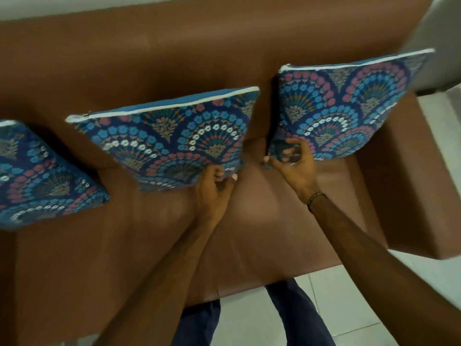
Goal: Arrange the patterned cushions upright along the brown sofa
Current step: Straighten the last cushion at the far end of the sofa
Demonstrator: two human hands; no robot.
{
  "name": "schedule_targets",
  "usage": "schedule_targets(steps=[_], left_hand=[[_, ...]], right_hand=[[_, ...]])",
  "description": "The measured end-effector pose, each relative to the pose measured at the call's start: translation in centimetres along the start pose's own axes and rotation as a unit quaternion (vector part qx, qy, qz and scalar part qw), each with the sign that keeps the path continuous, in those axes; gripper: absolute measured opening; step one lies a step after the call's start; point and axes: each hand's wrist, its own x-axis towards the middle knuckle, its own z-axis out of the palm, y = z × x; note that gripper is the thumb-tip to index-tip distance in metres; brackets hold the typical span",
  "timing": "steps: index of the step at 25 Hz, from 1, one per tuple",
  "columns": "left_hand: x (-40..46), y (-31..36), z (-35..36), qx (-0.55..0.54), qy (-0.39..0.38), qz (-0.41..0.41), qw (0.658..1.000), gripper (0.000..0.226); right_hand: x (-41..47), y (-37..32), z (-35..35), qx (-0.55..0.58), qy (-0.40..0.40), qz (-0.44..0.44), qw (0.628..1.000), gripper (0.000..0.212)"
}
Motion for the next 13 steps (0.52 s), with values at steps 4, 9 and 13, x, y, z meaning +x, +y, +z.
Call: schedule_targets(steps=[4,9,13], left_hand=[[2.3,6.4,9.9,-0.030,-0.059,0.038,0.997,0.062],[8.2,10.6,18.8,-0.067,-0.038,-0.002,0.997,0.118],[10.5,10.3,21.4,-0.107,-0.029,-0.036,0.993,0.124]], right_hand=[[3.1,2.7,-10.0,-0.028,0.114,-0.019,0.993,0.073],[12.5,5.3,-20.2,0.084,0.082,-0.006,0.993,0.105],[18.1,6.0,-22.3,0.086,-0.062,0.047,0.993,0.116]])
